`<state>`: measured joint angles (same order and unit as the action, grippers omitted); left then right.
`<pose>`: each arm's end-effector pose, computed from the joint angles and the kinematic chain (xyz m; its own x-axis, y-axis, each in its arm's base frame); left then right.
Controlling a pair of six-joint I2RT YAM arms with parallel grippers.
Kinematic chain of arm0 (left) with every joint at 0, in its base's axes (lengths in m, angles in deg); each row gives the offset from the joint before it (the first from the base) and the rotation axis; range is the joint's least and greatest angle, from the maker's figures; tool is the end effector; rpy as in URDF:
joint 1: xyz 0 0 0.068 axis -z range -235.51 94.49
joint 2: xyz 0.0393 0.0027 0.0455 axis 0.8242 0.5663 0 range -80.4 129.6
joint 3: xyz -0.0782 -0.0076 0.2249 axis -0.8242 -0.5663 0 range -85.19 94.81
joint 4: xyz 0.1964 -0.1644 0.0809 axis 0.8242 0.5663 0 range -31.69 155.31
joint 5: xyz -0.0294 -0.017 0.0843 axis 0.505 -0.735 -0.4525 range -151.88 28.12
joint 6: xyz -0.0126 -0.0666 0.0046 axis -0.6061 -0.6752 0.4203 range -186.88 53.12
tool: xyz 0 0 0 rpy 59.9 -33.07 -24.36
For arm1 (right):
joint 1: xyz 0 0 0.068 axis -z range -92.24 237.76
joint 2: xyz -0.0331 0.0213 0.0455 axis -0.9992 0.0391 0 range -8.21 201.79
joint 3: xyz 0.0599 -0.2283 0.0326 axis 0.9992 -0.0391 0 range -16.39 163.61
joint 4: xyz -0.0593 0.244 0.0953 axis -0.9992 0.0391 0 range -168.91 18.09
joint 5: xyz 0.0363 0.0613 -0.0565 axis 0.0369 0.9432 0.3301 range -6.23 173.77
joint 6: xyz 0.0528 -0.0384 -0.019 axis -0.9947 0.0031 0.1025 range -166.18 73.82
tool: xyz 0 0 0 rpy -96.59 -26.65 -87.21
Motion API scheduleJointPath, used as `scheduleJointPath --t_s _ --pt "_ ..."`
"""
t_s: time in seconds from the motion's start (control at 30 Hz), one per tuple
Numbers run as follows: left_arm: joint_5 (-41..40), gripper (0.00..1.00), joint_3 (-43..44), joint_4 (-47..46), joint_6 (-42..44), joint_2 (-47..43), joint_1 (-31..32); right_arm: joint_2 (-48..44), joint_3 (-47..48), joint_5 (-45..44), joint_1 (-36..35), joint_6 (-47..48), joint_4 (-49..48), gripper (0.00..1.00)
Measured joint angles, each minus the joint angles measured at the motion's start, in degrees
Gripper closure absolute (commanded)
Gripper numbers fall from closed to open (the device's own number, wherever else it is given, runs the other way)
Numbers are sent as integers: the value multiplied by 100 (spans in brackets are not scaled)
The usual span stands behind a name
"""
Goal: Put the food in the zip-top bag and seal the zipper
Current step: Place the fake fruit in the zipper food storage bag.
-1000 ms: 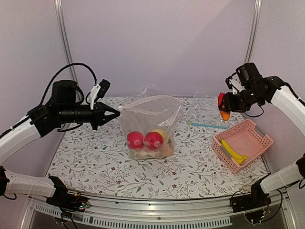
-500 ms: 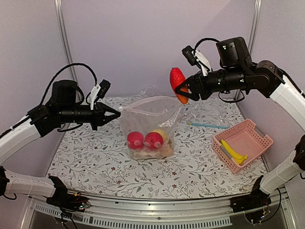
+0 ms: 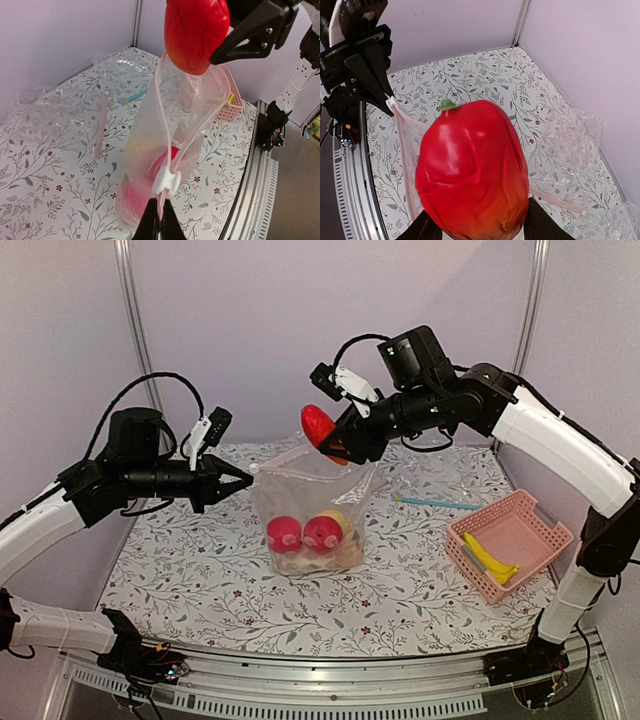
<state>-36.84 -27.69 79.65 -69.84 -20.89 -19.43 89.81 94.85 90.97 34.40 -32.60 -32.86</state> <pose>0.2064 -0.1789 0.3123 -0.3637 0.2071 -0.9082 0.8299 0.5148 -0.2150 0.2282 0.3184 0.3860 -0.1127 -0.5420 -0.8328 -0.9109 0.3911 -0.1313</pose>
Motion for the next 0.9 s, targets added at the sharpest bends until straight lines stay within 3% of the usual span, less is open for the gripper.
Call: scheduleJointPath --t_s 0.53,0.8,0.9 --pt "-20 100 0 -2 0 -2 0 151 44 380 0 299 876 49" --pt "-15 100 0 -4 0 -2 0 284 308 -70 0 402 1641 43" --pt "-13 100 0 -4 0 -2 0 407 564 -184 0 442 1862 36"
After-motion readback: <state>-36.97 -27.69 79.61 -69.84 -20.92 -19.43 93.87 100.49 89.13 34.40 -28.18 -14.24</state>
